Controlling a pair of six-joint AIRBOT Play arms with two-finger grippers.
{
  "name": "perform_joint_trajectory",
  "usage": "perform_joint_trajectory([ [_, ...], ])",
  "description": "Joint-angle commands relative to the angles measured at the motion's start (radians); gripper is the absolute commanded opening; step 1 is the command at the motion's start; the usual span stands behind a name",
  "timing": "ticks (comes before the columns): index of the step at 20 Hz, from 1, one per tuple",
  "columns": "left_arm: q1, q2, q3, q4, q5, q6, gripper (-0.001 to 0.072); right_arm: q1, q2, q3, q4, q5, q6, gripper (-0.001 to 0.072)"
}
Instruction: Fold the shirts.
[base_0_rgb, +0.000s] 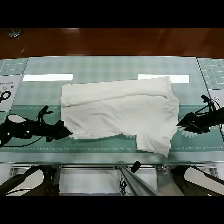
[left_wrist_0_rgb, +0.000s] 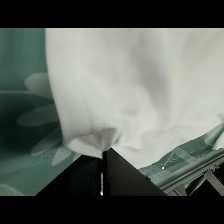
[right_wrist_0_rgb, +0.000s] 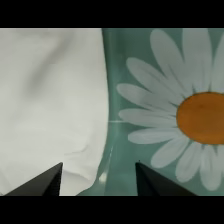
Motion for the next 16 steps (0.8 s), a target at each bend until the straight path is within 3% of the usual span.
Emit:
perform_joint_trajectory([
  [1,0.006,0.000,0.000,-0.001,-0.008,0.007,0.0021,-0.004,0.029,-0.071,0.005,-0.061,-0.021,0.0564],
  [3,0.006,0.000,0.000,-0.001,0.011,0.002,0.0021,-0.004,0.032,-0.096,0.012,-0.077,-0.021,0.0559],
  [4,0.006,0.000,0.000,-0.002,0.020,-0.013,0.0021,-0.002,0.032,-0.111,0.024,-0.093,-0.021,0.0506],
  [8,0.006,0.000,0.000,-0.001,0.019,-0.016,0.0020,0.084,0.032,-0.168,0.050,-0.194,-0.005,0.0491],
  [9,0.006,0.000,0.000,-0.002,0.020,-0.016,0.0021,0.124,0.032,-0.177,0.051,-0.225,0.014,0.0421],
  [11,0.006,0.000,0.000,-0.002,0.019,-0.016,0.0020,0.192,0.039,-0.170,0.038,-0.247,0.035,0.0076],
  [12,0.006,0.000,0.005,-0.002,0.019,-0.016,0.0020,0.201,0.055,-0.157,0.034,-0.242,0.039,0.0033],
  [16,0.006,0.029,0.132,-0.002,-0.016,-0.015,0.0020,0.201,0.192,0.008,0.052,-0.222,0.050,0.0031],
])
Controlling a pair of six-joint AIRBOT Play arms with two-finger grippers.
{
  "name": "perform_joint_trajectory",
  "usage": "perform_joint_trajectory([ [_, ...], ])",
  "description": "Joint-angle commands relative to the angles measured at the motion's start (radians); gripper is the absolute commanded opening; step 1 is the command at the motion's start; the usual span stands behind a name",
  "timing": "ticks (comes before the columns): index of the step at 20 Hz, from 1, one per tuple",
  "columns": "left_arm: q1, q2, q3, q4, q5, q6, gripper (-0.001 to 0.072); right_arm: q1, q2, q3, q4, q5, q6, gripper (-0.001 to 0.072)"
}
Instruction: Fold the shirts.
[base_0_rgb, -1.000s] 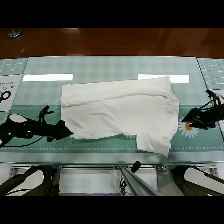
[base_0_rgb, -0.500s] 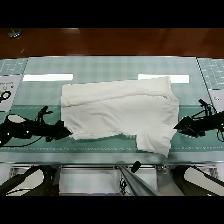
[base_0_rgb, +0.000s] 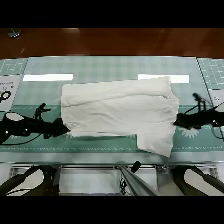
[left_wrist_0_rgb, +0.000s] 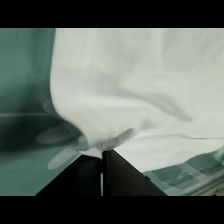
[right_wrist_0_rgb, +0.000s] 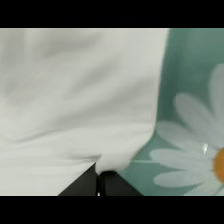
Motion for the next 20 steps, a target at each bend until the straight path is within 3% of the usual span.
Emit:
perform_joint_trajectory([
  [1,0.001,0.036,0.131,-0.024,-0.072,0.000,0.0020,0.018,0.106,0.145,0.061,-0.014,0.033,0.0031],
  [4,0.000,0.069,0.309,-0.024,-0.081,-0.001,0.0020,0.029,0.090,0.248,0.285,-0.130,0.045,0.0030],
  [7,-0.004,0.044,0.406,-0.025,-0.011,-0.032,0.0020,0.114,-0.029,0.353,0.266,-0.186,0.045,0.0030],
  [11,-0.023,-0.082,0.471,-0.032,0.010,-0.001,0.0021,0.203,-0.253,0.537,0.250,-0.277,0.060,0.0030],
  [16,-0.031,-0.294,0.626,-0.033,0.018,-0.001,0.0021,0.214,-0.486,0.751,0.251,-0.280,0.105,0.0030],
  [20,-0.068,-0.449,0.764,-0.039,0.017,-0.001,0.0023,0.214,-0.574,0.764,0.247,-0.280,0.110,0.0031],
])
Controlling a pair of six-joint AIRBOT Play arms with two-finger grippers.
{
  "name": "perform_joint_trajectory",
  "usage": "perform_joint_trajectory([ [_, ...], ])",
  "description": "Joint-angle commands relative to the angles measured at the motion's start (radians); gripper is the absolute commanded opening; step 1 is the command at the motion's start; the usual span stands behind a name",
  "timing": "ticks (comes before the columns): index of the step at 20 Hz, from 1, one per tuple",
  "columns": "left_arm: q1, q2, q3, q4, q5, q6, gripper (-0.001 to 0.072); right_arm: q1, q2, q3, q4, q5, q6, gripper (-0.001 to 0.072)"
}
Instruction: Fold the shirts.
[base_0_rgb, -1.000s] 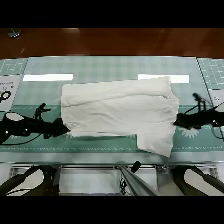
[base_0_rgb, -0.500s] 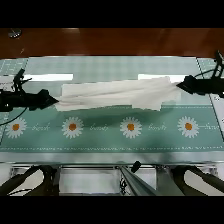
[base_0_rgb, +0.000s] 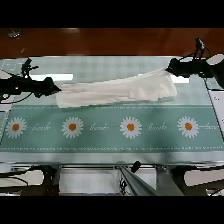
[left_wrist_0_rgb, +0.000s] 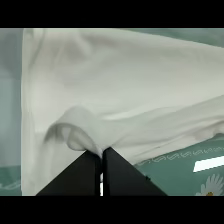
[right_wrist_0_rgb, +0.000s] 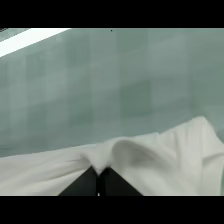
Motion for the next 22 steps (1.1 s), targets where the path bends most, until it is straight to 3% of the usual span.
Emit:
perform_joint_trajectory([
  [1,-0.035,-0.133,0.122,-0.006,0.002,0.001,0.0026,0.004,-0.088,0.034,-0.002,-0.002,0.013,0.0032],
  [2,-0.050,-0.160,0.150,-0.006,0.002,0.001,0.0073,0.004,-0.101,0.034,-0.002,0.004,0.013,0.0032],
  [3,-0.064,-0.179,0.166,-0.006,0.001,0.001,0.0169,0.004,-0.109,0.034,-0.006,0.009,0.013,0.0034],
  [4,-0.073,-0.192,0.171,-0.005,0.002,0.001,0.0269,0.004,-0.112,0.034,-0.024,0.009,0.012,0.0143],
  [5,-0.076,-0.199,0.171,-0.003,0.002,0.000,0.0368,0.003,-0.111,0.034,-0.035,0.010,0.010,0.0341],
  [6,-0.074,-0.202,0.171,0.011,-0.010,0.000,0.0399,-0.008,-0.102,0.035,-0.051,0.019,-0.001,0.0498],
  [7,-0.064,-0.200,0.171,0.039,-0.044,0.000,0.0399,-0.025,-0.088,0.040,-0.100,0.030,-0.002,0.0543],
  [10,-0.018,-0.185,0.173,0.124,-0.161,0.000,0.0399,-0.106,-0.029,0.056,-0.269,0.102,0.013,0.0576],
  [11,-0.003,-0.178,0.173,0.126,-0.196,0.000,0.0399,-0.140,-0.024,0.057,-0.263,0.153,0.010,0.0632],
  [16,-0.015,-0.112,0.172,0.117,-0.209,0.001,0.0399,-0.280,-0.098,0.056,-0.082,0.415,-0.044,0.0632],
  [22,-0.081,-0.034,0.173,0.107,-0.209,0.001,0.0398,-0.196,-0.201,0.056,0.059,0.398,-0.069,0.0631],
])
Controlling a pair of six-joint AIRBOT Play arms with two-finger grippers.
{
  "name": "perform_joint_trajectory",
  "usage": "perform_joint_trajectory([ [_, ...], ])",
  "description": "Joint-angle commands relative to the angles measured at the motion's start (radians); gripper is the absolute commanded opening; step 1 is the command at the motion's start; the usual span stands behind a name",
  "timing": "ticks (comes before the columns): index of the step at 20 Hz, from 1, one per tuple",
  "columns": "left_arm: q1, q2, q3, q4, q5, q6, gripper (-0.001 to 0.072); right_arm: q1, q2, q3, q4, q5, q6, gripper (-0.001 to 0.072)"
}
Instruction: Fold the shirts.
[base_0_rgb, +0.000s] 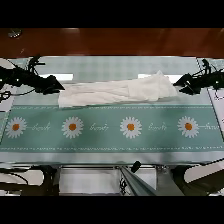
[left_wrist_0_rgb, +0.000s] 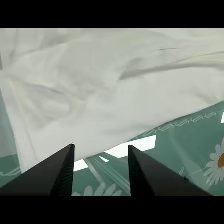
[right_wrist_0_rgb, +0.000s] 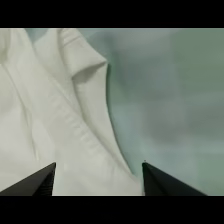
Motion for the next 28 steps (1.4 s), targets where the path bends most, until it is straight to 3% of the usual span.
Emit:
perform_joint_trajectory([
  [1,-0.033,0.036,0.001,-0.018,-0.002,0.000,0.0398,0.058,-0.062,0.001,0.074,0.007,-0.010,0.0631],
  [4,-0.043,0.042,0.001,-0.058,-0.001,0.000,0.0398,0.131,-0.105,0.001,0.092,-0.004,-0.026,0.0628],
  [5,-0.045,0.042,0.001,-0.065,-0.001,0.000,0.0397,0.157,-0.106,0.001,0.092,-0.030,-0.036,0.0587],
  [6,-0.047,0.042,0.001,-0.072,-0.001,0.000,0.0395,0.178,-0.103,0.002,0.097,-0.052,-0.034,0.0440],
  [7,-0.049,0.042,0.001,-0.076,0.002,0.000,0.0353,0.196,-0.095,0.002,0.096,-0.068,-0.034,0.0222],
  [8,-0.052,0.044,0.001,-0.080,0.003,-0.001,0.0349,0.209,-0.080,0.002,0.095,-0.075,-0.035,0.0069],
  [9,-0.056,0.047,0.001,-0.089,0.005,-0.001,0.0264,0.215,-0.059,0.002,0.095,-0.080,-0.043,0.0033],
  [12,-0.089,0.074,0.001,-0.124,0.026,0.000,0.0058,0.222,0.042,0.002,0.056,-0.076,-0.046,0.0032],
  [14,-0.134,0.099,0.001,-0.128,0.057,0.000,0.0021,0.222,0.136,0.002,0.010,-0.060,-0.045,0.0032],
  [19,-0.345,0.117,-0.002,-0.128,0.215,-0.056,0.0021,0.229,0.354,0.002,-0.049,0.034,-0.011,0.0032],
  [28,-0.772,0.063,-0.019,-0.128,0.533,-0.199,0.0021,0.422,0.589,0.002,-0.335,0.105,0.135,0.0032],
])
